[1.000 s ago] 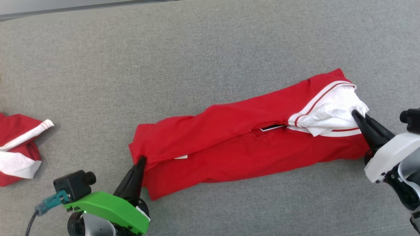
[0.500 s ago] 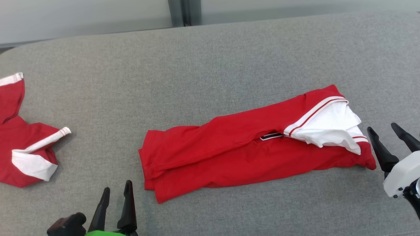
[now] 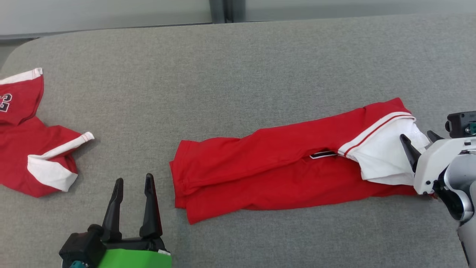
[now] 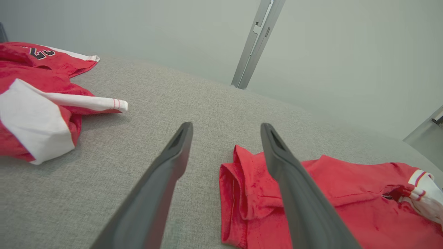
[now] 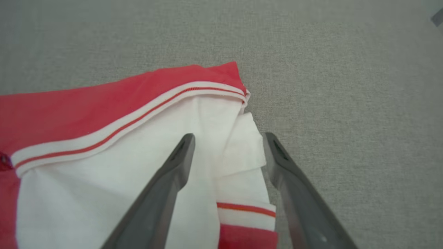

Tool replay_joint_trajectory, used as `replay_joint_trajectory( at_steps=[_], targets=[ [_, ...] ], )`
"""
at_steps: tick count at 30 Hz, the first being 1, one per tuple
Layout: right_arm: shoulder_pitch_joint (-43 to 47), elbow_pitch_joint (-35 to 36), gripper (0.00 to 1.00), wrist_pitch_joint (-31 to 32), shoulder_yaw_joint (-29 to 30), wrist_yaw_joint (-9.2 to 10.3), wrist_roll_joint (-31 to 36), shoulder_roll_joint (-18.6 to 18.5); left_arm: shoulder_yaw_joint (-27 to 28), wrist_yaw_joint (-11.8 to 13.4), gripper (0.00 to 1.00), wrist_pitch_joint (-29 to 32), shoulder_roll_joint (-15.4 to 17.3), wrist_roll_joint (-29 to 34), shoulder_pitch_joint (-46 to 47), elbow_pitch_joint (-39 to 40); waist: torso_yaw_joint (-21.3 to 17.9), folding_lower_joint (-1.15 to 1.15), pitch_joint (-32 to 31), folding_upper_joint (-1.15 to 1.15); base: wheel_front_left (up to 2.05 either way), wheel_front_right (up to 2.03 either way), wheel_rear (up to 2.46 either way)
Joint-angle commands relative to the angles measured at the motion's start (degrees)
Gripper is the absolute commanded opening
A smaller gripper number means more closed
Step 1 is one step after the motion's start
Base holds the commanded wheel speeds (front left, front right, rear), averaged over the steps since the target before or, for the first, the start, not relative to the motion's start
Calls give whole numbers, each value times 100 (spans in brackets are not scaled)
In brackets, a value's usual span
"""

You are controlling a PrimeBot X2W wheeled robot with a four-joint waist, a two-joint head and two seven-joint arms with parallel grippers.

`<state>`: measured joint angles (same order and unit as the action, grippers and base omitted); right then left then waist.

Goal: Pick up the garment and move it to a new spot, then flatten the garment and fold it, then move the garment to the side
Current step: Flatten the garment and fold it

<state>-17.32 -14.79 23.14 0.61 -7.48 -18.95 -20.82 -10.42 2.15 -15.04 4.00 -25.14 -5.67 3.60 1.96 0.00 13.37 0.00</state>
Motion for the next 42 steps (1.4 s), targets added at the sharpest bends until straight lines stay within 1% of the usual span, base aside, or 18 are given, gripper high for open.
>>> replay_joint_trajectory(
  at_steps=[1, 6, 10, 13, 15, 18, 20, 21, 22, 23, 26, 29, 31, 34, 42],
  targets=[
    [-109, -190, 100, 26, -3, -2, 161, -44, 67, -93, 100, -15, -30, 90, 121, -33, 287, 0, 265, 0, 0, 0, 0],
    [-322, -861, 100, 118, 50, -1, 362, -133, 259, -284, 100, -16, -108, 182, 209, -65, 446, 0, 423, 0, 0, 0, 0],
    [-347, -1213, 100, 150, 172, 10, 466, -204, 242, -258, 100, -16, -112, 0, 220, -15, 487, 0, 459, 0, 0, 0, 0],
    [-347, -1370, 100, 258, 110, 10, 354, -212, 237, -228, 100, -16, -113, -45, 234, -4, 493, 0, 462, 0, 0, 0, 0],
    [-336, -1421, 100, 352, -4, 9, 191, -176, 242, -225, 100, -16, -112, -63, 254, -13, 487, 0, 451, 0, 0, 0, 0],
    [-301, -1416, 100, 544, -287, -20, -338, -13, 210, -213, 100, -17, -113, -78, 298, -16, 480, 0, 431, 0, 0, 0, 0],
    [-250, -1334, 100, 670, -540, -37, -917, 160, 191, -216, 100, -17, -113, -83, 284, -29, 481, 0, 408, 0, 0, 0, 0],
    [-232, -1298, 70, 722, -621, -39, -1204, 197, 188, -221, 100, -17, -111, -86, 282, -41, 485, 0, 387, 0, 0, 0, 0],
    [-219, -1240, 26, 730, -717, -39, -1429, 203, 186, -225, 100, -17, -111, -94, 276, -42, 488, 0, 377, 0, 0, 0, 0],
    [-204, -1194, 0, 680, -772, -39, -1633, 154, 188, -229, 100, -17, -110, -104, 267, -45, 490, 0, 360, 0, 0, 0, 0],
    [-256, -1164, 0, 500, -570, -30, -2403, 164, 202, -235, 100, -17, -110, -118, 231, -43, 482, 0, 338, 0, 0, 0, 0],
    [-323, -1247, 0, 332, -305, -1, -2860, -39, 229, -260, 100, -17, -111, -112, 181, -61, 444, 0, 312, 0, 0, 0, 0],
    [-351, -1315, 0, 299, -111, 5, -3064, -260, 245, -288, 100, -17, -110, -91, 151, -83, 408, 0, 293, 0, 0, 0, 0],
    [-378, -1359, 0, 339, 114, 4, -3273, -527, 289, -300, 100, -17, -110, -74, 129, -89, 334, 0, 257, 0, 0, 0, 0],
    [-402, -1618, 0, 441, 1029, 2, -3397, -1501, 440, -377, 100, -17, -109, 6, 80, -96, 149, 0, 277, 0, 0, 0, 0]
  ],
)
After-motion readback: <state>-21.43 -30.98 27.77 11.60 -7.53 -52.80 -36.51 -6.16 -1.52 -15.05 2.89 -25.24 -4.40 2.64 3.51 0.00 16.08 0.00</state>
